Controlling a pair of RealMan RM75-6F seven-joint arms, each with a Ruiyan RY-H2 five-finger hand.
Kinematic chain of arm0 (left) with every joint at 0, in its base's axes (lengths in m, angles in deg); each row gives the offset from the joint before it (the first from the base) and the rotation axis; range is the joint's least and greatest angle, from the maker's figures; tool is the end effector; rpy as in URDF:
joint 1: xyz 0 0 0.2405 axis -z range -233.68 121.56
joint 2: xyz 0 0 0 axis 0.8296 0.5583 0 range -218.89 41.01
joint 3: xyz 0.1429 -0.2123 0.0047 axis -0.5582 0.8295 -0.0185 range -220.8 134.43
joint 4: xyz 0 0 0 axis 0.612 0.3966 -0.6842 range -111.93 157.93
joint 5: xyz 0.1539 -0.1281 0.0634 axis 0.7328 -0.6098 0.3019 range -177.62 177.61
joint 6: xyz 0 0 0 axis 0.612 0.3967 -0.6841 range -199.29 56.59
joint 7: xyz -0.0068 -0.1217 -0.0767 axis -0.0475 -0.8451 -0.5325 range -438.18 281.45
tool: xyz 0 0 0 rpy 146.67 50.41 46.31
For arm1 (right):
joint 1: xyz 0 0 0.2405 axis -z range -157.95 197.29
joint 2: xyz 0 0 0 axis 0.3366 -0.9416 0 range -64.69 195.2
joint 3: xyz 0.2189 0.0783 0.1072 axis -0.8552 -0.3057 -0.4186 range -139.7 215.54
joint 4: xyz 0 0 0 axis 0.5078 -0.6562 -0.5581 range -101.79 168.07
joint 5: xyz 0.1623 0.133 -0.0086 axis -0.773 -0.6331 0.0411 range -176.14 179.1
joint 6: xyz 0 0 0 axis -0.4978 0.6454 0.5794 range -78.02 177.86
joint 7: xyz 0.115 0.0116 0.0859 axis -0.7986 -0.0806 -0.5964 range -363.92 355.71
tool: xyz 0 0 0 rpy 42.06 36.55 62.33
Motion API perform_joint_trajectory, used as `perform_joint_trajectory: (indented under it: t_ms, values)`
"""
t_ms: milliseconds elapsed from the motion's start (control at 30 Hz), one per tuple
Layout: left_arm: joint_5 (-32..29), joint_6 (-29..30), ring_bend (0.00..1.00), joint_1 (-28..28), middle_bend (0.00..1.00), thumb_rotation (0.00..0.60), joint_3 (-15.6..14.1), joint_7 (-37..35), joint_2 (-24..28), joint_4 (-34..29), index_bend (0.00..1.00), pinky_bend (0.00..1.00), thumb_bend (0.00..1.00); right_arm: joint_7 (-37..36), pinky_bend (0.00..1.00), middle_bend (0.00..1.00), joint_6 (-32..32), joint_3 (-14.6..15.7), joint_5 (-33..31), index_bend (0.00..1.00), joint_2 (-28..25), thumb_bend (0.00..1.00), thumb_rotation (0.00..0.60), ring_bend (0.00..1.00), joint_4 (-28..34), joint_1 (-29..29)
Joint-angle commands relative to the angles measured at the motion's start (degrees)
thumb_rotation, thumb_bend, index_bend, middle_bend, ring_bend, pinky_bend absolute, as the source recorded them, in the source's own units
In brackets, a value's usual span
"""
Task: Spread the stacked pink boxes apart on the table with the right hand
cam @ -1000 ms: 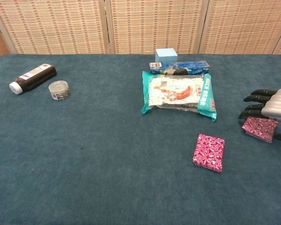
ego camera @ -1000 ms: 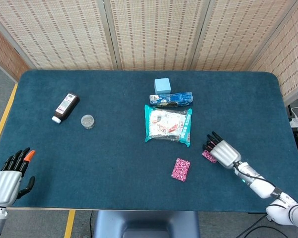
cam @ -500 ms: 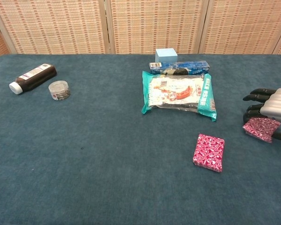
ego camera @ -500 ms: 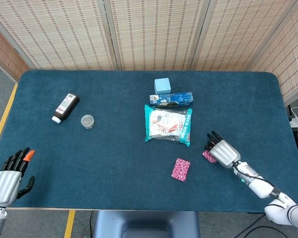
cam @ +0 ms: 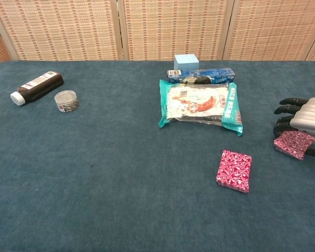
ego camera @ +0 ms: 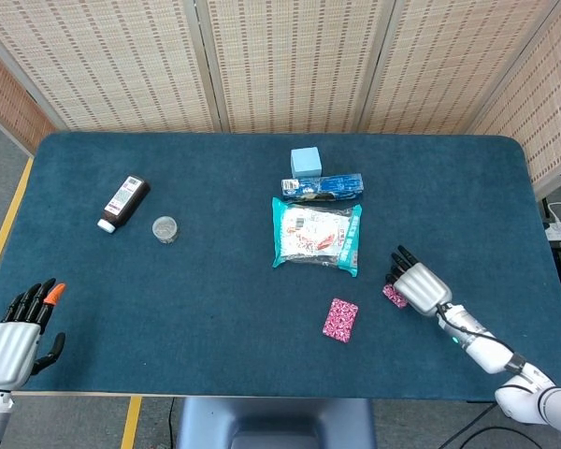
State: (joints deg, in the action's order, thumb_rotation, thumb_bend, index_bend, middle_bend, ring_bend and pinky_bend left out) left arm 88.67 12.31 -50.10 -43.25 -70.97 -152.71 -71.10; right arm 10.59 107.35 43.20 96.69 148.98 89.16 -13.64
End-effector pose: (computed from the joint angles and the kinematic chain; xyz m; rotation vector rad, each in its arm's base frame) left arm -0.3013 0.1751 0.1454 -1.5154 -0.8411 -0.8200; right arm -0.3082 -0.3195 0.0319 2.1460 -0.2658 0.4019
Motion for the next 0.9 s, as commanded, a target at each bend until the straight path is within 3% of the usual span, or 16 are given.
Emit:
perform_joint_trajectory:
  t_ms: [33, 333, 900]
  values:
    - [-0.1, -0.2, 0.00, 0.1, 0.00, 0.600, 0.0, 0.0, 0.0, 0.1, 0.00, 0.13, 0.46, 0.1, 0.00, 0.37, 0.5, 0.0, 0.1, 0.46, -0.1, 0.27, 0.600, 0.12, 0.1, 0.1]
    - [-0.2, -0.3, 0.00, 0.1, 0.00, 0.600, 0.0, 0.2, 0.0, -0.2, 0.00, 0.13, 0.46, 0.7, 0.00, 0.40, 1.6, -0.3, 0.0, 0.54, -0.6, 0.27, 0.600, 0.15, 0.5, 0.5]
    - [0.2, 0.3, 0.00, -0.2, 0.00, 0.600, -0.1, -0.2, 0.1, -0.2, 0.00, 0.13, 0.46, 0.9, 0.00, 0.40, 4.3, -0.5, 1.0, 0.55, -2.2, 0.27, 0.600, 0.15, 3.2, 0.8]
